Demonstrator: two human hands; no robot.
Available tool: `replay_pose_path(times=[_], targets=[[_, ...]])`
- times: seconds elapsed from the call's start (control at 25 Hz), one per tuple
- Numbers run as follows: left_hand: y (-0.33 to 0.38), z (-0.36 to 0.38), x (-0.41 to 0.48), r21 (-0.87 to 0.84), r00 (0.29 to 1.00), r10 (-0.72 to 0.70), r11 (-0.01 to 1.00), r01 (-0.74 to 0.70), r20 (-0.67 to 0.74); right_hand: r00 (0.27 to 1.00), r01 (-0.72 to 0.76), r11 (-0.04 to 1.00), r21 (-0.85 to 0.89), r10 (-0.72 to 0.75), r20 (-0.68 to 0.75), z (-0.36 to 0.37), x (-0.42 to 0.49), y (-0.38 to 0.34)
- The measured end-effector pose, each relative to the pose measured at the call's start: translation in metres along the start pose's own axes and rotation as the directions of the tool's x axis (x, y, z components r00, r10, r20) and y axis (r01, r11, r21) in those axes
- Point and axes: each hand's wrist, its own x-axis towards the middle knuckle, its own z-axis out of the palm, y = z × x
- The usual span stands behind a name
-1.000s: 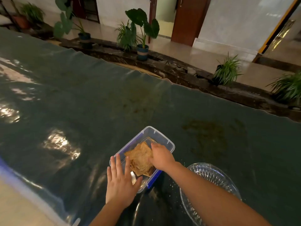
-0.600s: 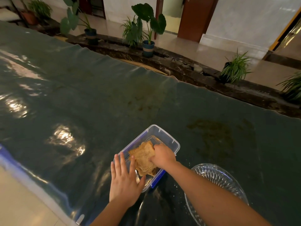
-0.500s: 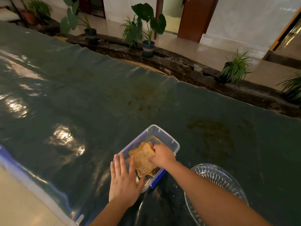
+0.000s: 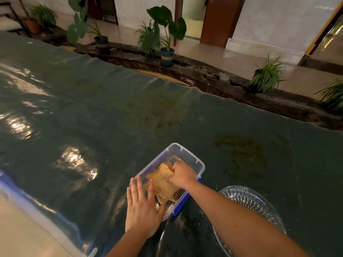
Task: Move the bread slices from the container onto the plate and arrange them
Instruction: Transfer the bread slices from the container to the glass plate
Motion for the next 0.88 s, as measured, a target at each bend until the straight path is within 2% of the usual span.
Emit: replay_pose_path(times=[0.16,0.32,0.48,0.6,0.72,0.88], targets=[[-0.001,0.004,0.001,-0.007,1.000,-0.009,1.000,0.009,-0.017,0.997,-0.073,0.993,0.089,0.070,0.038,0.003,0.000,-0.006],[-0.002,0.006,0.000,-0.042,0.999,-0.002,0.999,0.000,-0.046,0.991,-0.105,0.989,0.102,0.113,-0.069,0.006,0.000,-0.013],[-0.005,0.009,0.000,-0.042,0.997,0.011,0.999,-0.014,-0.070,0.992,-0.112,0.976,0.185,0.099,0.078,0.000,0.000,-0.013],[-0.006,0.013,0.001,-0.049,0.996,0.007,0.999,-0.011,-0.089,0.989,-0.114,0.954,0.279,0.083,0.120,-0.011,-0.004,-0.009],[-0.005,0.013,0.000,-0.053,0.996,0.002,0.999,-0.007,-0.085,0.988,-0.150,0.869,0.471,0.151,0.035,-0.035,-0.014,0.001],[-0.006,0.011,0.000,-0.047,0.998,0.003,0.999,-0.006,-0.067,0.968,-0.127,0.668,0.734,0.246,-0.056,-0.075,-0.042,0.030]])
